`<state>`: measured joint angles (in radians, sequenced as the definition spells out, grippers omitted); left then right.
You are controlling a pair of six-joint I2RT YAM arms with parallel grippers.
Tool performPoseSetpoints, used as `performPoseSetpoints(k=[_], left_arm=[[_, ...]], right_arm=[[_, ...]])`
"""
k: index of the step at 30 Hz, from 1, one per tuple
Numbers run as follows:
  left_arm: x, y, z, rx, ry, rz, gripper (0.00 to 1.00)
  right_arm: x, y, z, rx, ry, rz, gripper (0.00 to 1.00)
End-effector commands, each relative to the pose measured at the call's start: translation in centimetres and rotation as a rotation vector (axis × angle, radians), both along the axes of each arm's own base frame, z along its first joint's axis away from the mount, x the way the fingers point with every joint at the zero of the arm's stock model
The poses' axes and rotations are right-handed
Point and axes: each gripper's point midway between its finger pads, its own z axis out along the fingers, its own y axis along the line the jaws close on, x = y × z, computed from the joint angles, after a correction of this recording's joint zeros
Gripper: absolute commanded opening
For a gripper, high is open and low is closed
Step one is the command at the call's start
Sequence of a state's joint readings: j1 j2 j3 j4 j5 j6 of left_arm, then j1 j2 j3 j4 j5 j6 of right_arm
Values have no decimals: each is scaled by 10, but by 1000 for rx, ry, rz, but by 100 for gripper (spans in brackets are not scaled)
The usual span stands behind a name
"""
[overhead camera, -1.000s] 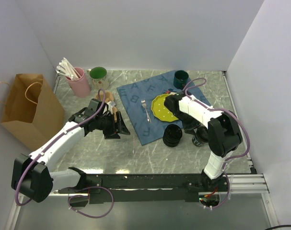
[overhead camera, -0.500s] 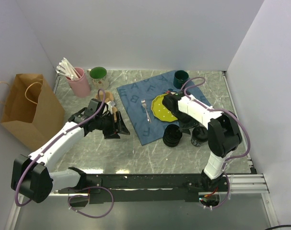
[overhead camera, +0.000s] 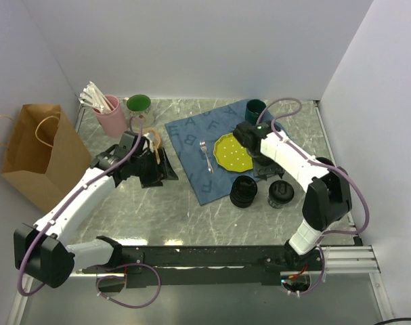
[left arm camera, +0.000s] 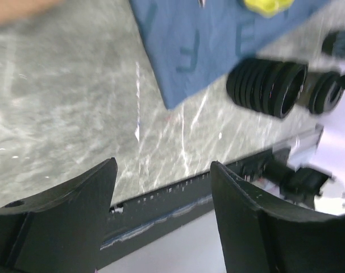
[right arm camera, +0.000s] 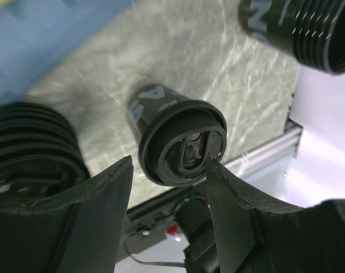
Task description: Pack the takeout coffee
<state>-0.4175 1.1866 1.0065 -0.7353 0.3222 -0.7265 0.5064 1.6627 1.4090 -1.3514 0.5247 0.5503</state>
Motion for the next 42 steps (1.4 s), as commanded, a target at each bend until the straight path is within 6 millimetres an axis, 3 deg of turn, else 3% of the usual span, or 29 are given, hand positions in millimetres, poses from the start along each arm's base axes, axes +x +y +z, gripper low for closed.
performPoseSetpoints(k=[1,2,7,8,9,11,12,13,14,16,20,25,31,36,40,42], left_arm=[[25,23,47,45,-132,192,73],[29,29,62,55,-156,234,73],[41,78,86,208,-199,491,75],[44,85,101,211,-229,532,75],[39,93,99,237,-192,584,78],[41,113,112,285,-225,688,78],[41,120,116,291,-231,735,78],[35,139,118,358,-240,801,78],[34,147,130,361,-263,845,80],[24,165,139,393,-267,933,82],[17,203,185,467,-384,1055,80],[12,239,224,671,-473,1039,77],[15,283,228,847,-464,1069,75],[20,290,219,824,-418,1091,79],[45,243,215,595,-453,865,65],[45,232,208,533,-420,855,63]], right_arm=[[-25,-15,55,11,12,-8,62],[-18,-7,65,54,-24,7,62],[-7,48,105,391,-176,199,64],[-6,53,111,420,-189,265,65],[-10,65,120,494,-220,314,69],[-18,75,124,562,-224,365,73],[-24,78,131,604,-250,387,83],[-26,87,129,653,-252,408,89],[-30,92,131,693,-258,422,97],[-37,97,137,753,-292,446,100],[-45,97,149,799,-360,485,100],[-53,95,149,795,-353,547,100],[-61,90,147,777,-306,559,100],[-63,90,150,778,-299,562,100],[-61,95,149,798,-297,551,99],[-61,96,151,812,-299,546,98]])
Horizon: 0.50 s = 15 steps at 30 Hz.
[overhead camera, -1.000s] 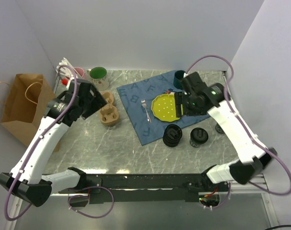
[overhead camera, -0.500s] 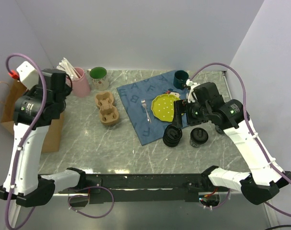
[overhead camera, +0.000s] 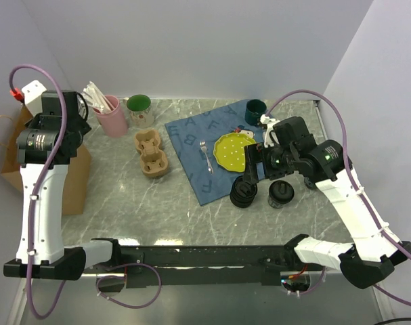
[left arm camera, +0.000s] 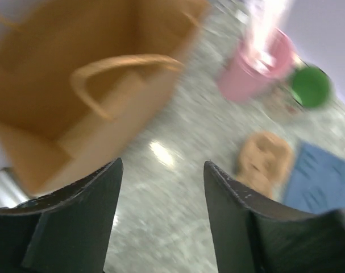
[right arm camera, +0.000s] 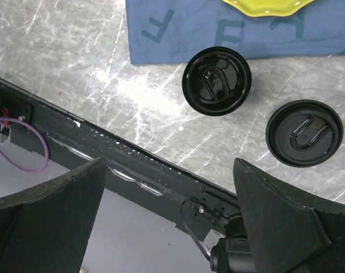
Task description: Pack the takeout coffee
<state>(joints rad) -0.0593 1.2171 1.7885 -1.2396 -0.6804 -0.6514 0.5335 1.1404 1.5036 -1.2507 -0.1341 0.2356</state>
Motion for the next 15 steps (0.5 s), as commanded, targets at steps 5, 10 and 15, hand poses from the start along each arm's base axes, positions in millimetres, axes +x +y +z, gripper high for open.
performPoseSetpoints(k=[5,10,15], left_arm=[[10,-77,-39,-321,68,-261,58],[18,-119,-62,-353,110,-393,57],[26,-108,-55,-252,161,-323,58]], right_arm=[[1,10,14,63,-41,25,98],[2,9,5,40,-24,36,97],[3,9,4,34,-29,43,97]])
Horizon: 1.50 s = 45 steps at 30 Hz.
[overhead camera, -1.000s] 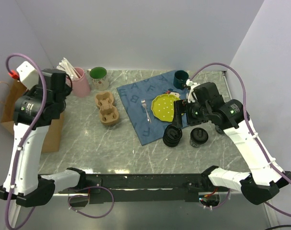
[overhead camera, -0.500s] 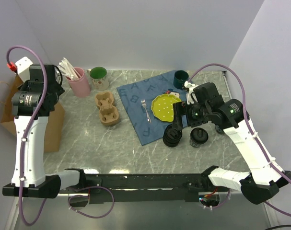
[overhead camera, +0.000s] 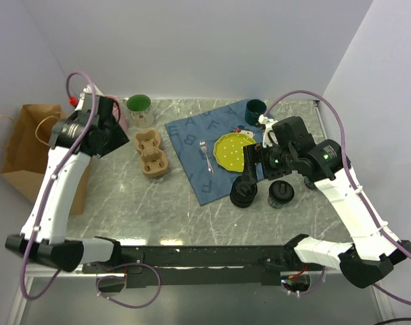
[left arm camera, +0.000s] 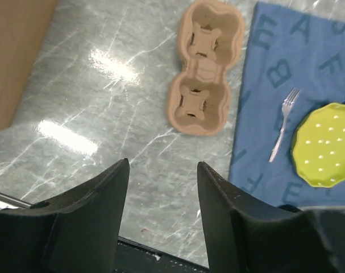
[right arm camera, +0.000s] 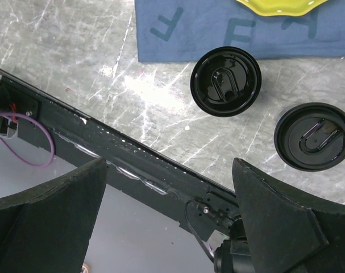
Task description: Pack the takeout coffee
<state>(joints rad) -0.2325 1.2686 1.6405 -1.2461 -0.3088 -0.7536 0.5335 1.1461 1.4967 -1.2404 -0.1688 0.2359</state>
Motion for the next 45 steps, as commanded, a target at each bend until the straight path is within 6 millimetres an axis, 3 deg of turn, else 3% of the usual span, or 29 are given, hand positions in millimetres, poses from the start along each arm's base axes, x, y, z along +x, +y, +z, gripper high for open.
performPoseSetpoints(k=[1,3,4,7,9,11,17,19,20,21,23,27,31,35,41,45], left_arm=[[5,15,30,74,-44,92,59],[0,40,55,152,-107,186,62],[-9,69,68,196,-148,288,62],[-29,122,89,240,-194,474,60],[-35,138,97,309,-196,517,61],[-42,152,99,394,-173,571,65],[-55,180,69,448,-75,721,75],[-65,185,59,455,-66,740,75],[-56,183,58,428,-104,715,75],[-56,185,45,433,-79,692,75],[-61,183,42,443,-74,645,76],[-53,174,17,428,-10,540,80],[-50,165,0,394,50,472,73],[-55,158,-8,363,92,450,39],[-59,142,-1,273,34,411,10],[-60,123,9,178,10,356,1]], right_arm=[[5,3,5,11,-48,22,97],[6,5,8,22,-55,25,97],[6,6,8,25,-55,28,97],[7,9,10,36,-50,31,96],[7,9,10,34,-47,34,96],[4,6,8,25,-49,35,96],[-3,-3,6,-9,-44,43,96],[-3,-5,9,-14,-55,40,96],[-3,-6,10,-13,-57,37,96],[-5,-5,11,-9,-60,40,96],[-6,-5,12,-4,-58,38,96],[-9,-5,11,5,-62,45,96],[-12,-8,10,-2,-61,48,96],[-16,-5,11,7,-44,63,96],[-13,0,25,-12,-66,79,96],[-9,6,30,-7,-61,83,96]])
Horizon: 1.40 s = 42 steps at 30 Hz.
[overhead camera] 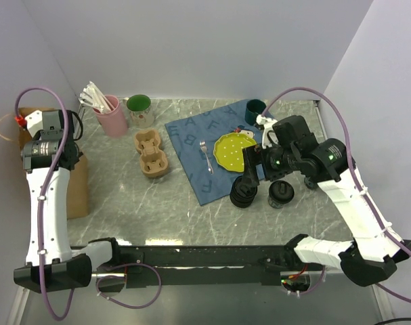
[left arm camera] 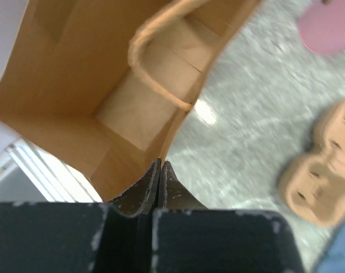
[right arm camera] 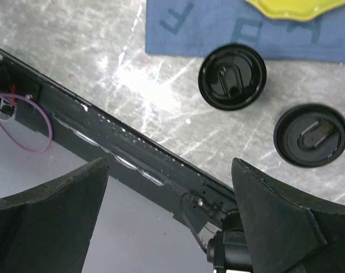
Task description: Pack the takeout coffee
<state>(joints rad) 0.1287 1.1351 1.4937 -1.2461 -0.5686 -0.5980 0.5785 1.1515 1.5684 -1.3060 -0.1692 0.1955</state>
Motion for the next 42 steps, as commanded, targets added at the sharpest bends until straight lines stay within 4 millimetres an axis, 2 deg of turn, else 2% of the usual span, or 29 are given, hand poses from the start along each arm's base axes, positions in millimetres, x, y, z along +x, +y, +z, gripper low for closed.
performPoseSetpoints(k=[1,2,5,6,7,9,10,12,15,18,19,20,21,22,23,24,25,26,28,30,31,32,33,35,36,37,38,41,42], left_arm=[[-4,-26,20,-125,-78,-68,1],[-6,-29,32,-136,-103,-83,1],[-9,-51,45,-219,-150,-175,1],[-12,-67,49,-286,-192,-217,1],[-14,-74,50,-319,-209,-232,1],[-17,-100,39,-452,-210,-283,1],[-19,-107,26,-497,-180,-287,1],[-26,-118,20,-557,-181,-298,1],[-32,-120,17,-562,-182,-302,2],[-33,-123,15,-575,-173,-312,8],[-31,-125,14,-584,-170,-321,10],[-30,-125,14,-587,-164,-325,11],[-30,-125,14,-585,-161,-330,11],[-29,-125,17,-582,-169,-337,14],[-27,-126,18,-584,-167,-344,16],[-27,-126,20,-582,-167,-354,19],[-26,-128,25,-581,-177,-369,28],[-23,-129,27,-587,-176,-380,32],[-21,-130,38,-576,-205,-402,44],[-18,-130,45,-569,-216,-411,50],[-16,-130,53,-561,-238,-421,53],[-14,-129,55,-553,-236,-429,54],[-13,-128,58,-548,-237,-435,54],[-9,-128,61,-538,-235,-455,54],[-9,-128,61,-535,-234,-456,55],[-9,-128,59,-536,-229,-456,55],[-9,-128,59,-531,-230,-461,55],[-8,-126,56,-521,-215,-466,55],[-8,-126,56,-520,-213,-466,56]], right_arm=[[6,4,18,16,-46,5,96],[7,5,19,20,-51,6,96],[11,7,21,18,-62,5,96],[14,6,22,15,-69,-2,96],[16,7,23,17,-75,-5,96],[19,8,24,23,-81,-12,96],[19,10,24,29,-80,-15,96],[21,13,26,51,-90,-15,96],[21,21,23,82,-89,8,97],[21,46,30,189,-120,108,96],[26,66,46,280,-190,179,96],[21,77,63,357,-262,237,95],[13,92,55,392,-271,296,95],[19,110,83,488,-411,333,95],[14,115,94,536,-474,353,94],[12,125,86,562,-474,362,94],[4,138,94,610,-507,394,93],[11,148,106,652,-562,375,92],[12,172,98,675,-538,382,91],[16,187,104,677,-589,383,89],[20,200,94,652,-582,395,89],[13,211,93,645,-584,420,89],[15,217,100,629,-618,422,88],[14,237,91,608,-614,452,87],[12,245,98,631,-640,469,87],[13,256,88,627,-632,486,86],[6,265,88,644,-638,516,84],[4,292,81,638,-681,559,81],[-3,301,90,644,-706,588,81]])
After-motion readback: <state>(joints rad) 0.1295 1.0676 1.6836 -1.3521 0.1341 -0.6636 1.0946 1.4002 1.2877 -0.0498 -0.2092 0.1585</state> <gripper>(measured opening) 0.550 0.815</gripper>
